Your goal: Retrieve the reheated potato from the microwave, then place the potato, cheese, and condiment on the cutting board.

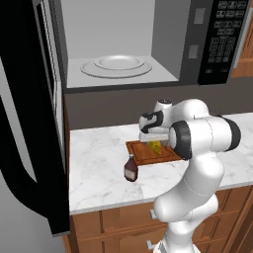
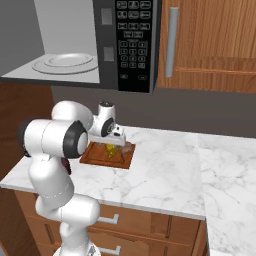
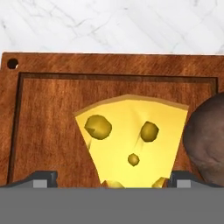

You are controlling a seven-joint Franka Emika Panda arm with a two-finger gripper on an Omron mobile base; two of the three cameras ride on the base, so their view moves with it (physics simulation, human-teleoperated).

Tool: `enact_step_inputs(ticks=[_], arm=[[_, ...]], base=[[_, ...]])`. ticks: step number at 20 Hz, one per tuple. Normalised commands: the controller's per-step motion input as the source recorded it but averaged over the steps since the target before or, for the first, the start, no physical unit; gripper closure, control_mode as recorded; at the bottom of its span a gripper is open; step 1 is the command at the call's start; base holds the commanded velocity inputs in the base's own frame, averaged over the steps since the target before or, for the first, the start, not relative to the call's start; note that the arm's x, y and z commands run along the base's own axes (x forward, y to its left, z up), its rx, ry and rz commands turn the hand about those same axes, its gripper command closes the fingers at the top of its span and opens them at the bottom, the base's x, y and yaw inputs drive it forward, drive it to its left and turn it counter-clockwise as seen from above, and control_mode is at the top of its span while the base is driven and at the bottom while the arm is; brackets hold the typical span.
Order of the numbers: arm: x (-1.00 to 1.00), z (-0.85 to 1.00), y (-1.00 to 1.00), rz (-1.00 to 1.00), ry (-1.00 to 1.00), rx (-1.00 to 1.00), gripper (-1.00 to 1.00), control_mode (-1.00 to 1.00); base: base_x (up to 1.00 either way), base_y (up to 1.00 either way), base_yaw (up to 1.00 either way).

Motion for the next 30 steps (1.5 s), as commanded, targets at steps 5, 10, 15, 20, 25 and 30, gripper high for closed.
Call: enact_step_inputs(ticks=[5,10,15,20,25,30], arm=[[-0.14,0.18,0.00,0.00,0.00,0.00,-1.00,-1.00],[-0.24,0.18,-0.01,-0.02,0.00,0.00,-1.00,-1.00],[-0.30,0.12,0.00,-0.02,0.00,0.00,-1.00,-1.00],[-0.31,0.08,0.00,-0.02,0.00,0.00,-1.00,-1.00],[-0.32,0.10,0.00,-0.02,0.00,0.00,-1.00,-1.00],[-0.30,0.09,0.00,-0.01,0.00,0.00,-1.00,-1.00]], base=[[0.00,0.00,0.00],[0.00,0.00,0.00],[0.00,0.00,0.00],[0.00,0.00,0.00],[0.00,0.00,0.00],[0.00,0.00,0.00]])
